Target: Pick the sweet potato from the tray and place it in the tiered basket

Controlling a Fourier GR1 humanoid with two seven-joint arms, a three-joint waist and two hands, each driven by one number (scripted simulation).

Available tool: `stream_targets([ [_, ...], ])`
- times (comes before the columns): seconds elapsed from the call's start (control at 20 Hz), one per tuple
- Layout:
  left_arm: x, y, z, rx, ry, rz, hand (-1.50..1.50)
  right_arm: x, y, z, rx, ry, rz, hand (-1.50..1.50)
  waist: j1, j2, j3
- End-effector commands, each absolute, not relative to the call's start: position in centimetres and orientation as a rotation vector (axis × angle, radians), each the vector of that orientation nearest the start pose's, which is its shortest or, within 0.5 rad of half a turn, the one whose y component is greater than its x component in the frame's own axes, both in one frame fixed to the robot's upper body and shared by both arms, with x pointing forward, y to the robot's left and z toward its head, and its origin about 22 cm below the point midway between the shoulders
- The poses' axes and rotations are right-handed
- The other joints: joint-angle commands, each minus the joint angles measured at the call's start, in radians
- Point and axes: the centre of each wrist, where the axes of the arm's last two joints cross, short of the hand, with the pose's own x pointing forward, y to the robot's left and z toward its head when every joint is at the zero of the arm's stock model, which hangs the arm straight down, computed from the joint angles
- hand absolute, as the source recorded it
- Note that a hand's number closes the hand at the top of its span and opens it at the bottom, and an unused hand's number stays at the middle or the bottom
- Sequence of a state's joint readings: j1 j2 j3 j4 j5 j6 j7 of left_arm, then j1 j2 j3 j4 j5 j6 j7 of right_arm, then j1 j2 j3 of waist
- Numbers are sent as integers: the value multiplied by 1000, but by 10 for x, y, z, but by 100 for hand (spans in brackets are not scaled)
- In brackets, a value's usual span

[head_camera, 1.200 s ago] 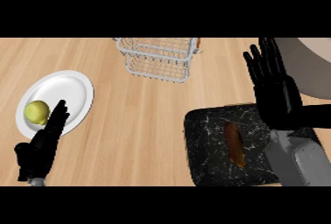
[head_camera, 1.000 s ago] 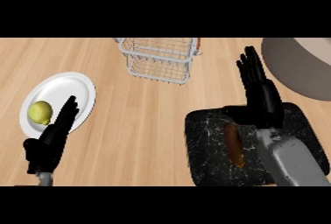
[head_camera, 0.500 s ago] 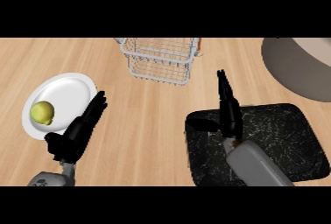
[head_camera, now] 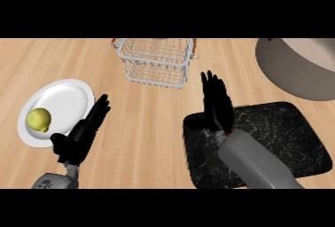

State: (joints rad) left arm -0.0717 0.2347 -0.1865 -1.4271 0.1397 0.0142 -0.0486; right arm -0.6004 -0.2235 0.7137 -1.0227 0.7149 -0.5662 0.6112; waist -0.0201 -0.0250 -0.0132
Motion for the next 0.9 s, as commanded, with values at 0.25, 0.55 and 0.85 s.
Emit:
stream_targets([
  [0.25,253,246,-20,-38,-1489,-213,0,319,-71,-7,-1298,-736,1280,-150,-1,-5,-2],
  [0.55,258,235,-22,-53,-1493,-206,0,299,8,44,-1322,-568,1330,-150,-3,2,7],
  [0.85,266,235,-22,-35,-1513,-223,0,294,13,56,-1375,-504,1282,-150,-9,11,10],
])
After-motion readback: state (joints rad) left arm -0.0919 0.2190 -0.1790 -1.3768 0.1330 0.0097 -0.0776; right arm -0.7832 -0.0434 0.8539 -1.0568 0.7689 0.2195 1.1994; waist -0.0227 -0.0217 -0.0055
